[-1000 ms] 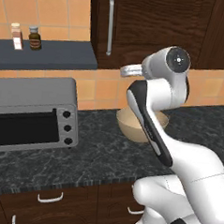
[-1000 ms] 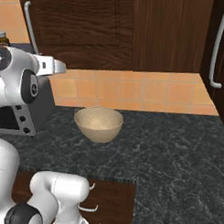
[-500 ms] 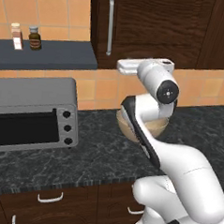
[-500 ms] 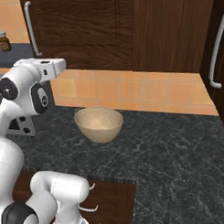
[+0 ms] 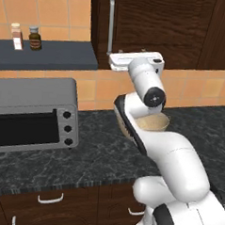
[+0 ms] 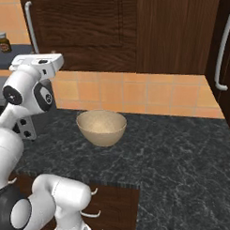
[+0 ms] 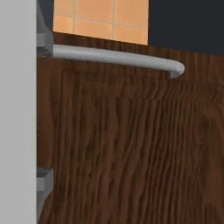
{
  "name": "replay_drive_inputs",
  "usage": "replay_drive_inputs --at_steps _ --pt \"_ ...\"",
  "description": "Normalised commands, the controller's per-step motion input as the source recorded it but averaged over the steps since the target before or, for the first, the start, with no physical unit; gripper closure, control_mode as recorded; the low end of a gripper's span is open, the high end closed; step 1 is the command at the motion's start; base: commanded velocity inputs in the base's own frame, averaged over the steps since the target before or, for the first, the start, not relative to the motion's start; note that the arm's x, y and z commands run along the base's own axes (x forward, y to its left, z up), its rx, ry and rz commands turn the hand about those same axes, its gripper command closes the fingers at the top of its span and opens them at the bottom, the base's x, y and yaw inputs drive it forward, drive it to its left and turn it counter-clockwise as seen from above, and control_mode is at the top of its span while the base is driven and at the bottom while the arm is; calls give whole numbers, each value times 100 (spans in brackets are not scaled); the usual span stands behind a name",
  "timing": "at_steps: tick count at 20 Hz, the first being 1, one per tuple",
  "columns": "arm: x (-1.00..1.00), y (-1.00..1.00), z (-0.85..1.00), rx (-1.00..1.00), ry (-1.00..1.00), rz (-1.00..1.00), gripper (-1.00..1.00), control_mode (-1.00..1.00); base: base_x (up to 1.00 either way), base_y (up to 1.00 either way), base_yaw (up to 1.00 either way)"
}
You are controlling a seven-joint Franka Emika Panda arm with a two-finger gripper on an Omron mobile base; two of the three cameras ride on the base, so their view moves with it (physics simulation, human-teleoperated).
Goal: Open the cabinet, pick up the bread from the cabinet and place it in the basket. Then move the basket to the dining counter.
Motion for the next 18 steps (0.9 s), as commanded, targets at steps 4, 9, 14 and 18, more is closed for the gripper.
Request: replay_drive_inputs --at_steps 4,9,14,18 --pt "9 46 0 0 -5 0 -100 -100 0 0 0" --pt "24 43 0 0 -8 0 -100 -100 0 0 0" --pt "31 25 0 0 -5 0 -100 -100 0 0 0" --pt "45 21 0 0 -4 0 -100 -100 0 0 0"
